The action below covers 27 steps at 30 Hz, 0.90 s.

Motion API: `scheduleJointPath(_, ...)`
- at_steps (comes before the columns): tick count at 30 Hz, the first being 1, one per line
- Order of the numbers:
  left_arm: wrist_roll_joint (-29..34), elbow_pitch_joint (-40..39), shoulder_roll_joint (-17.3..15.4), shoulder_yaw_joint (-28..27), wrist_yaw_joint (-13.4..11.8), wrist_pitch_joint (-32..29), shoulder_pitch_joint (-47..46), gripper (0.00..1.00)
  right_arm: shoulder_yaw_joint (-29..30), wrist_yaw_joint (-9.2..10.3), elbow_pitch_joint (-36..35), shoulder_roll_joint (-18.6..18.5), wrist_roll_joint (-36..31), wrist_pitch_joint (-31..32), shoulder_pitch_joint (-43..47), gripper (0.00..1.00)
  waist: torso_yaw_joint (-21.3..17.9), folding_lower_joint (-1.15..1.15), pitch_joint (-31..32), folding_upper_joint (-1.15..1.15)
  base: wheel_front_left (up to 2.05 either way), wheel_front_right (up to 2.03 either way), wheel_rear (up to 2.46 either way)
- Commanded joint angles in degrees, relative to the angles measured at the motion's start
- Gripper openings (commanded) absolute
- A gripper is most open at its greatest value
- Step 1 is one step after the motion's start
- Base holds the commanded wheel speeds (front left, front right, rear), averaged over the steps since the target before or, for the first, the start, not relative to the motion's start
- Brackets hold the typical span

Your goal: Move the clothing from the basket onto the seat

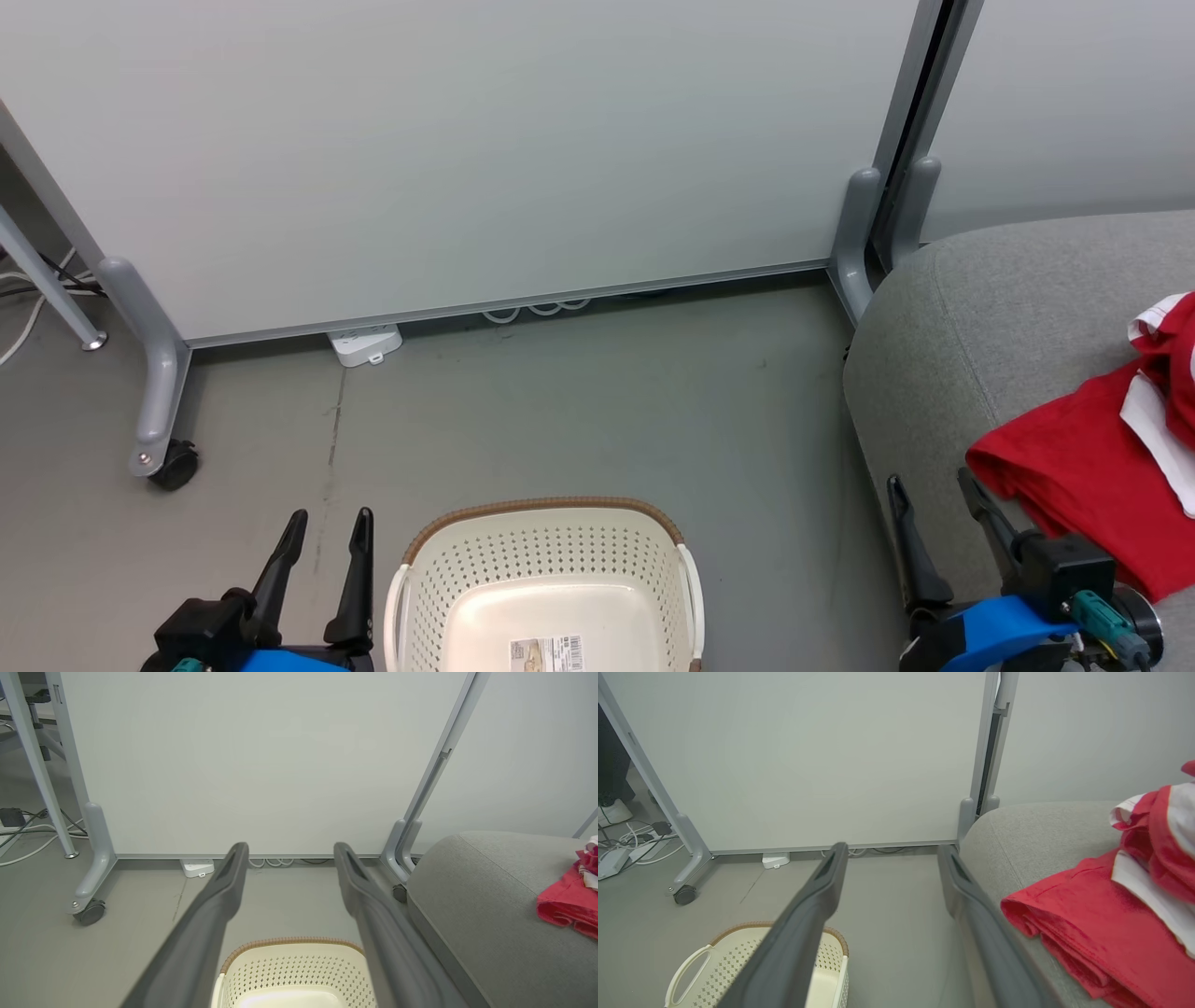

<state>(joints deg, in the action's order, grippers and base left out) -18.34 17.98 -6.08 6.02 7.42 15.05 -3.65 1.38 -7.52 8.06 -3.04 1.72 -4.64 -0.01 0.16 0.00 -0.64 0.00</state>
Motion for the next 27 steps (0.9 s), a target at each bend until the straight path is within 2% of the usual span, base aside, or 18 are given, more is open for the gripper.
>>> scheduleJointPath(1, 0.1, 0.2, -0.3, 0.1, 0.1, 0.2, 0.5, 1.0, -0.4, 0.06, 0.2, 0.3, 0.6, -0.4, 0.5, 1.0, 0.0, 0.0, -0.1, 0.0, 0.0, 0.0, 0.0)
scheduleJointPath(3, 0.0, 0.4, -0.3, 0.2, 0.1, 0.2, 0.5, 1.0, -0.6, 0.06, 0.4, 0.2, 0.9, -0.5, 0.4, 1.0, 0.0, 0.0, -0.2, 0.0, 0.0, 0.0, 0.0)
scheduleJointPath(4, 0.0, 0.3, 0.0, 0.1, 0.0, 0.0, 0.0, 0.0, -0.5, 0.0, 0.4, 0.0, 0.5, -0.4, 0.0, 0.0, 0.0, 0.0, -0.2, 0.0, 0.0, 0.0, 0.0)
scheduleJointPath(14, -0.5, 4.9, 1.6, 0.0, 0.0, -0.4, 2.4, 0.0, -0.6, -0.01, 5.5, 0.0, 0.9, -0.1, 1.0, 0.0, 0.0, 0.0, -0.2, 0.0, 0.0, 0.0, 0.0)
scheduleJointPath(27, -13.3, 3.3, 1.9, -2.2, 0.0, -4.1, 1.4, 0.0, 0.5, 0.0, 5.5, 0.1, 16.6, 1.9, -0.3, 0.0, 0.0, 0.0, -0.1, 0.0, 0.0, 0.0, 0.0)
